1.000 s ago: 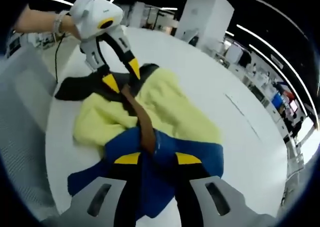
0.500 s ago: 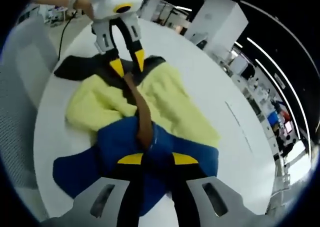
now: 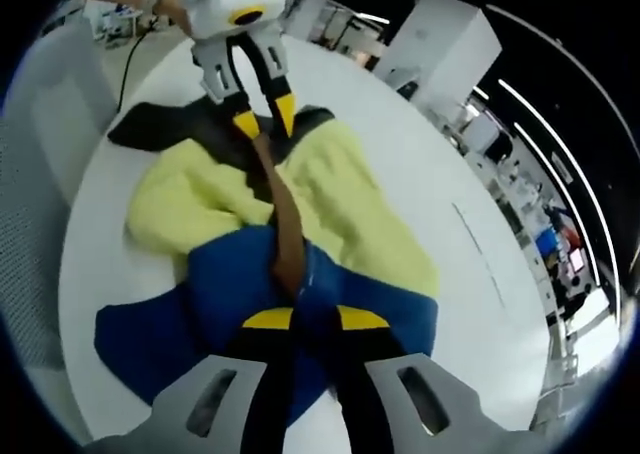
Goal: Fold the garment on the visible template until the final outline fits inside the template.
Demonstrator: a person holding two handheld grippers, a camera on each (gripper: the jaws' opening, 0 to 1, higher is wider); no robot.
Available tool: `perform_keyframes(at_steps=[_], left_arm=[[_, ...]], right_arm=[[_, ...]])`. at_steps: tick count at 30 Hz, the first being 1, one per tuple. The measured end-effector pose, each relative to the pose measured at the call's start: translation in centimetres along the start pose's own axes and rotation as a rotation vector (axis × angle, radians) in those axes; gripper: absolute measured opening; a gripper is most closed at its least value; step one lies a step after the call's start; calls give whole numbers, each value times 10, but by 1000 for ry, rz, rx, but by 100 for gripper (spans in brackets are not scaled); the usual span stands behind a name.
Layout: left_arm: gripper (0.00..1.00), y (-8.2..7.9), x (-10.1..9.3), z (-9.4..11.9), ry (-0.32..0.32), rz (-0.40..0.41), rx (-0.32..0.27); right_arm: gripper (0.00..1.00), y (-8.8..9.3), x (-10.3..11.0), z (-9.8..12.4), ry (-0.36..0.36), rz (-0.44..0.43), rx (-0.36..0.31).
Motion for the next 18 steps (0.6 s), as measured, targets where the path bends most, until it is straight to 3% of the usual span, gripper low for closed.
perform_keyframes(at_steps=[18], left_arm=[[7, 15, 13, 4, -29, -8, 44]], right_arm=[[10, 10, -5, 2, 9, -6, 21]])
Point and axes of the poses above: the point that each gripper's makers call its tool centre point, and the gripper's own axes: z roughly backward along the fingers, x roughly to its left, y roughly out of its underside, the point moved 4 cm from there along z, roughly backward along the fingers, and after that the axes turned 11 degrees about z, right-handed, at the moved point
